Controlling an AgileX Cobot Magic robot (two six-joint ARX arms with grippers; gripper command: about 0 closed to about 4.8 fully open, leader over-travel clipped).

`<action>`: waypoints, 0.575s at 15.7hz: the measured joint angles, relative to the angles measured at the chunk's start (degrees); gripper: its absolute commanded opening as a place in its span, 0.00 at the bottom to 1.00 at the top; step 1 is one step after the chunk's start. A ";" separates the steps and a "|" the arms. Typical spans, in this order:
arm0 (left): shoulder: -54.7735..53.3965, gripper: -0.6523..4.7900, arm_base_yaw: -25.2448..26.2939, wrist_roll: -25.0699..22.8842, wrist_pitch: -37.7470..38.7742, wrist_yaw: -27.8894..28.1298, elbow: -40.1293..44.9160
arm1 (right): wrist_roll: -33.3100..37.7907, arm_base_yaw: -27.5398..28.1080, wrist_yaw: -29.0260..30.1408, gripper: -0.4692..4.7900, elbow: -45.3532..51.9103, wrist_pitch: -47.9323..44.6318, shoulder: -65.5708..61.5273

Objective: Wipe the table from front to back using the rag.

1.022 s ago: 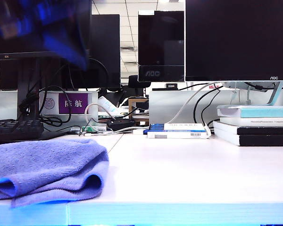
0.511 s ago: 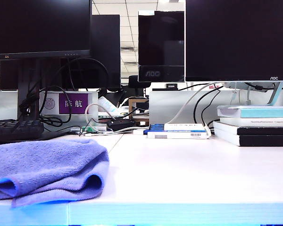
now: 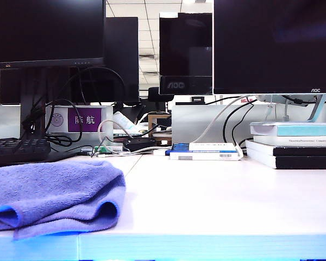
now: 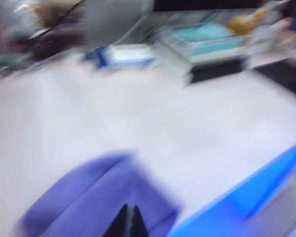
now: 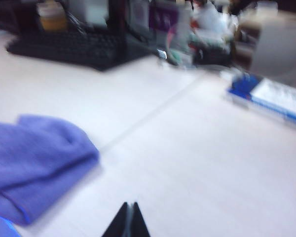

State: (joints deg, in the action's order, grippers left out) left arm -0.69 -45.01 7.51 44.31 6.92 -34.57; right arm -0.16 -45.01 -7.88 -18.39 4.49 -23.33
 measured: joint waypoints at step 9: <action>-0.04 0.11 -0.02 1.11 -30.51 -6.82 24.13 | 0.37 -0.24 0.15 0.09 6.99 8.41 2.93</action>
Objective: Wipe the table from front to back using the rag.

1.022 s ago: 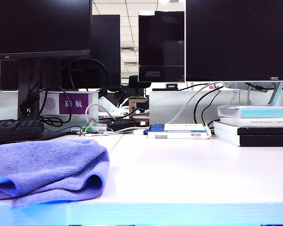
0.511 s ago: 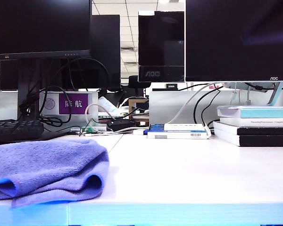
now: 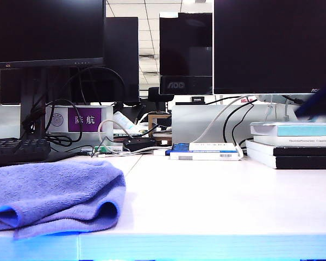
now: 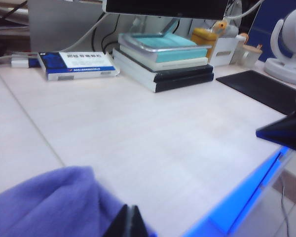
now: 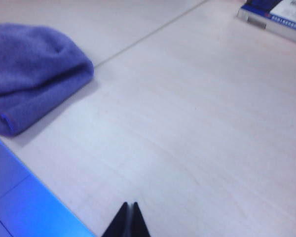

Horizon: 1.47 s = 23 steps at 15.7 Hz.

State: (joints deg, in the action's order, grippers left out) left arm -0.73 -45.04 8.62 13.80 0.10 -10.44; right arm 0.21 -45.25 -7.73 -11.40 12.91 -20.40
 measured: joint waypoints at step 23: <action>0.55 0.11 37.68 -8.70 -4.11 0.98 9.88 | 0.02 0.00 0.00 0.09 0.00 1.16 -0.02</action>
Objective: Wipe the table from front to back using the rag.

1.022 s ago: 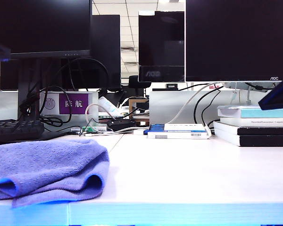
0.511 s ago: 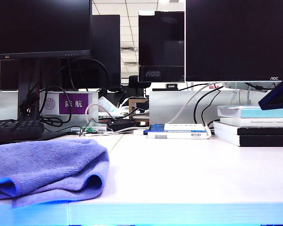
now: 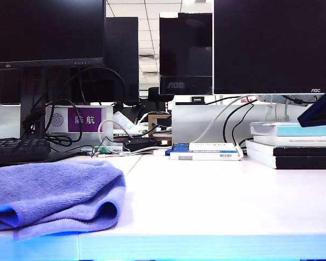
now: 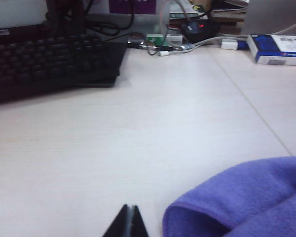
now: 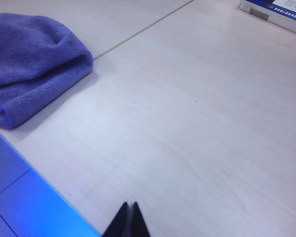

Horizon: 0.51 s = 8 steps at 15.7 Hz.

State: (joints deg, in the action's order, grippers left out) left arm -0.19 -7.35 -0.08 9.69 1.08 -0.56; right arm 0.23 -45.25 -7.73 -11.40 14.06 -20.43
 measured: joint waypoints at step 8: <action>0.00 0.11 -0.04 0.07 -0.02 -0.52 0.00 | 0.00 0.00 0.00 0.09 0.00 0.02 0.00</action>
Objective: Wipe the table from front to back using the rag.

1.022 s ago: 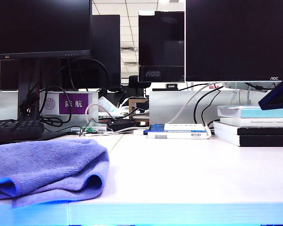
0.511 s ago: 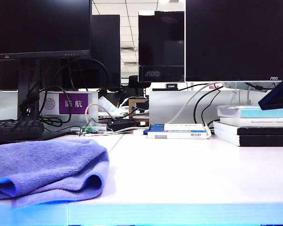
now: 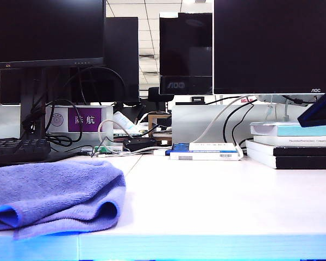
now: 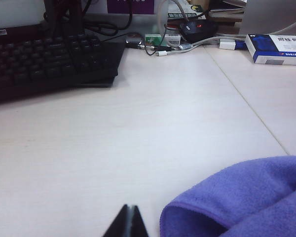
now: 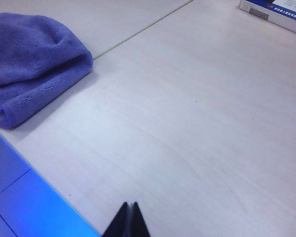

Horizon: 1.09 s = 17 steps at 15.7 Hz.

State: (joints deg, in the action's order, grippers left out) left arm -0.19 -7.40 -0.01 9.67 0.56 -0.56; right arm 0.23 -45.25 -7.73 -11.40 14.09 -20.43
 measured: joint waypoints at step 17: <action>0.00 0.11 0.00 0.00 0.00 -0.07 0.00 | -1.31 32.94 1.81 0.09 10.93 -4.31 20.26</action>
State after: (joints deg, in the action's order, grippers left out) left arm -0.19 -7.40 -0.01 9.67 0.49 -0.56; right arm -1.08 -12.32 -5.91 -0.47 9.78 -0.16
